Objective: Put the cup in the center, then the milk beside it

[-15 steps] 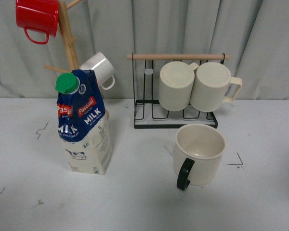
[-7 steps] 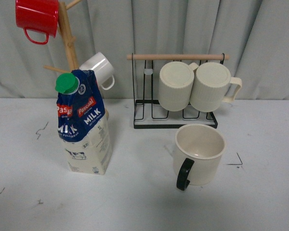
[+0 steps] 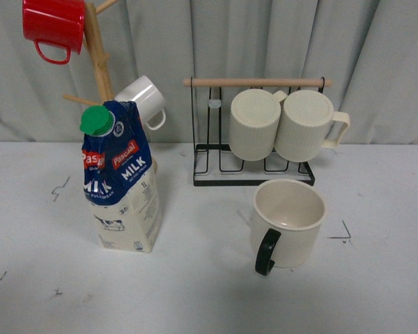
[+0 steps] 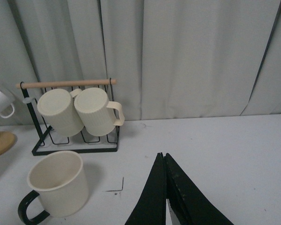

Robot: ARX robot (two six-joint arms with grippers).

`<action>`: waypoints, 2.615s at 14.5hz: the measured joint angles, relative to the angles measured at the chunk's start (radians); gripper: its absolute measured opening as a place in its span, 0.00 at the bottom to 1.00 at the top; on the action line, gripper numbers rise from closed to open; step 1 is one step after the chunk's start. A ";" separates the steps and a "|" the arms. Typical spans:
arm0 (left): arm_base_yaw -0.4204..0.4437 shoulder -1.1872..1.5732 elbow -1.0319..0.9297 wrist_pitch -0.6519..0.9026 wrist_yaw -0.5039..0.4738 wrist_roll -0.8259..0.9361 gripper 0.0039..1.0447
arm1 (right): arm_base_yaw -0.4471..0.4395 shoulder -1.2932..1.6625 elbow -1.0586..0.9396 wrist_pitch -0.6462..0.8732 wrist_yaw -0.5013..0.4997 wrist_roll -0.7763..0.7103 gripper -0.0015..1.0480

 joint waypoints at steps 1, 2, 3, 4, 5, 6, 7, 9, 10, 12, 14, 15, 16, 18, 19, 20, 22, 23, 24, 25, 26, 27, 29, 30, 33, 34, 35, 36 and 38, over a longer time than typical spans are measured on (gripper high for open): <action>0.000 0.000 0.000 0.000 0.000 0.000 0.94 | 0.000 -0.037 0.000 -0.037 0.000 0.000 0.02; 0.000 0.000 0.000 0.000 0.000 0.000 0.94 | 0.000 -0.067 0.000 -0.064 0.000 0.000 0.02; 0.000 0.000 0.000 0.000 0.000 0.000 0.94 | 0.000 -0.097 0.000 -0.095 0.000 0.000 0.02; 0.000 0.000 0.000 0.000 0.000 0.000 0.94 | 0.000 -0.122 0.000 -0.121 0.000 0.000 0.02; 0.000 0.000 0.000 0.000 0.000 0.000 0.94 | 0.000 -0.141 0.000 -0.139 0.000 0.000 0.02; 0.000 0.000 0.000 0.000 0.000 0.000 0.94 | 0.000 -0.170 0.000 -0.167 0.000 0.000 0.02; 0.000 0.000 0.000 0.000 0.000 0.000 0.94 | 0.000 -0.190 0.000 -0.188 0.000 0.000 0.02; 0.000 0.000 0.000 0.000 0.000 0.000 0.94 | 0.000 -0.227 0.000 -0.225 0.000 0.000 0.02; 0.000 0.000 0.000 0.000 0.000 0.000 0.94 | 0.000 -0.256 0.000 -0.269 0.000 0.000 0.02; 0.000 0.000 0.000 0.000 -0.001 0.000 0.94 | 0.000 -0.399 0.000 -0.412 -0.003 0.000 0.02; 0.000 0.000 0.000 0.001 0.000 0.000 0.94 | 0.000 -0.404 0.000 -0.419 -0.003 0.000 0.02; 0.000 0.000 0.000 0.000 0.000 0.000 0.94 | 0.000 -0.405 0.000 -0.411 -0.003 0.000 0.02; 0.000 0.000 0.000 0.000 0.000 0.000 0.94 | 0.000 -0.405 0.000 -0.414 -0.003 -0.001 0.09; 0.000 0.000 0.000 -0.001 0.000 0.000 0.94 | 0.000 -0.405 0.000 -0.413 -0.003 -0.001 0.31; -0.014 0.070 0.051 -0.156 -0.015 0.008 0.94 | 0.000 -0.405 0.000 -0.413 -0.002 -0.001 0.43; -0.030 0.203 0.093 -0.175 -0.009 0.010 0.94 | 0.000 -0.405 0.000 -0.412 -0.003 -0.002 0.54; -0.130 0.558 0.142 0.087 0.021 -0.018 0.94 | 0.000 -0.405 0.000 -0.412 -0.003 -0.002 0.89; -0.187 0.718 0.172 0.214 0.008 -0.022 0.94 | 0.000 -0.405 0.000 -0.413 -0.003 -0.002 0.95; -0.225 0.855 0.204 0.304 0.008 -0.032 0.94 | 0.000 -0.405 0.000 -0.413 -0.003 -0.003 0.93; -0.252 1.015 0.254 0.399 0.010 -0.042 0.94 | 0.000 -0.405 0.000 -0.413 -0.003 -0.003 0.94; -0.263 1.108 0.286 0.448 0.008 -0.046 0.94 | 0.000 -0.405 0.000 -0.413 -0.003 -0.003 0.94; -0.271 1.191 0.315 0.484 0.003 -0.058 0.94 | 0.000 -0.405 0.000 -0.413 -0.003 -0.002 0.94; -0.282 1.336 0.363 0.551 -0.023 -0.062 0.94 | 0.000 -0.405 0.000 -0.413 -0.003 -0.003 0.94; -0.285 1.400 0.388 0.587 -0.038 -0.062 0.94 | 0.000 -0.405 0.000 -0.413 -0.003 -0.003 0.94; -0.286 1.559 0.469 0.641 -0.063 -0.071 0.94 | 0.000 -0.405 0.000 -0.413 -0.003 -0.003 0.94; -0.288 1.606 0.509 0.661 -0.075 -0.069 0.94 | 0.000 -0.405 0.000 -0.413 -0.003 -0.003 0.94; -0.292 1.648 0.552 0.676 -0.090 -0.066 0.94 | 0.000 -0.405 0.000 -0.413 -0.003 -0.003 0.94; -0.292 1.670 0.579 0.678 -0.098 -0.069 0.94 | 0.000 -0.405 0.000 -0.413 -0.003 -0.003 0.94; -0.298 1.712 0.626 0.698 -0.131 -0.069 0.94 | 0.000 -0.405 0.000 -0.413 -0.003 -0.003 0.94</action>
